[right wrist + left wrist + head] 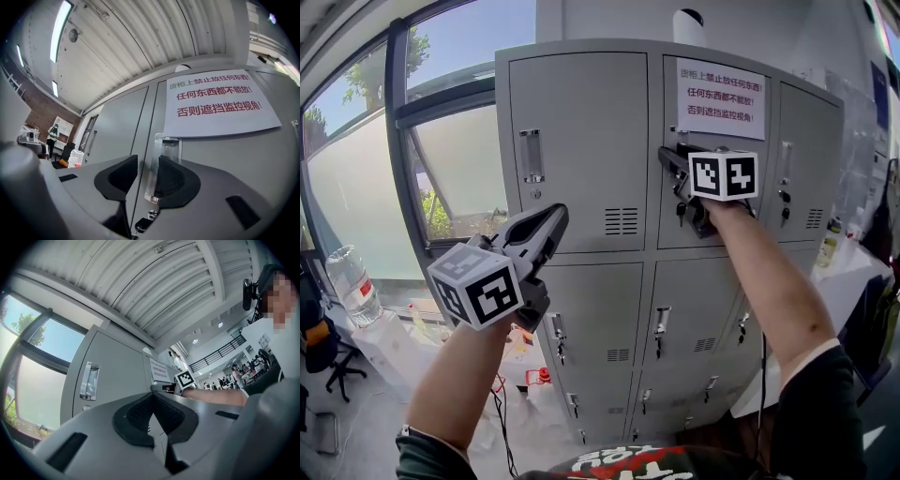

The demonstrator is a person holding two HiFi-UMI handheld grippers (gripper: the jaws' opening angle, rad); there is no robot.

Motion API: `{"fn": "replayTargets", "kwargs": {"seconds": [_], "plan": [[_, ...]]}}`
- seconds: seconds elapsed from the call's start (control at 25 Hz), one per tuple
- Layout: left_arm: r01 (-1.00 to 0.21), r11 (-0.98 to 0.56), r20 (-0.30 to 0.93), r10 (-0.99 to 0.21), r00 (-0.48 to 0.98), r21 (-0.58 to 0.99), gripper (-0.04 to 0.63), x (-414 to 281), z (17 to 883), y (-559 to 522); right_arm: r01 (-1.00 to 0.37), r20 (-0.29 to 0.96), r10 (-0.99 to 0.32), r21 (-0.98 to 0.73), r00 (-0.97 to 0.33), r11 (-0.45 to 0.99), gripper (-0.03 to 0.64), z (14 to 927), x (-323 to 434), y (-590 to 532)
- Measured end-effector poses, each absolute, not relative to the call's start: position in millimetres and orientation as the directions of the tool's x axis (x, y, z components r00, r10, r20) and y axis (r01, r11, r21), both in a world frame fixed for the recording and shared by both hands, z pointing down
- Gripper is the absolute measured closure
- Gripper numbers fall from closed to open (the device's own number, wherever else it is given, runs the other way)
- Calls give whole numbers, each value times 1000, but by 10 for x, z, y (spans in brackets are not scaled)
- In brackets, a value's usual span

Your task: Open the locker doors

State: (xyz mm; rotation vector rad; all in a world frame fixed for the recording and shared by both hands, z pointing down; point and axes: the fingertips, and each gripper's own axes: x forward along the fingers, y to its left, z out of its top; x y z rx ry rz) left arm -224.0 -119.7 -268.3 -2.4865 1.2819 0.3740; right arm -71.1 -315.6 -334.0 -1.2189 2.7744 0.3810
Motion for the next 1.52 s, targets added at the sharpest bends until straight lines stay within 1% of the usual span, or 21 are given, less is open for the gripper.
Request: {"fn": "replayTargets", "kwargs": {"seconds": [0.16, 0.56, 0.76, 1.08, 1.52], "plan": [[-831, -532, -378, -745, 549, -159, 591, -2327, -2655, -1166, -710, -161, -692, 170, -704, 683, 476, -3319, -695, -3099], [-824, -546, -376, -739, 559, -153, 591, -2402, -2599, -1147, -701, -93, -712, 303, -696, 646, 460, -3271, -545, -2605], [-812, -564, -379, -726, 574, -150, 591, -2411, -2594, -1149, -723, -57, -762, 365, -645, 586, 457, -3177, -430, -2454], [-787, -597, -370, -704, 606, -153, 591, -2446, -2565, -1126, -783, -97, -817, 368, -568, 501, 451, -3179, -314, -2351], [-747, -648, -355, -670, 652, -149, 591, -2369, -2470, -1133, -815, -149, -831, 348, -536, 463, 449, -3174, 119, -1885]]}}
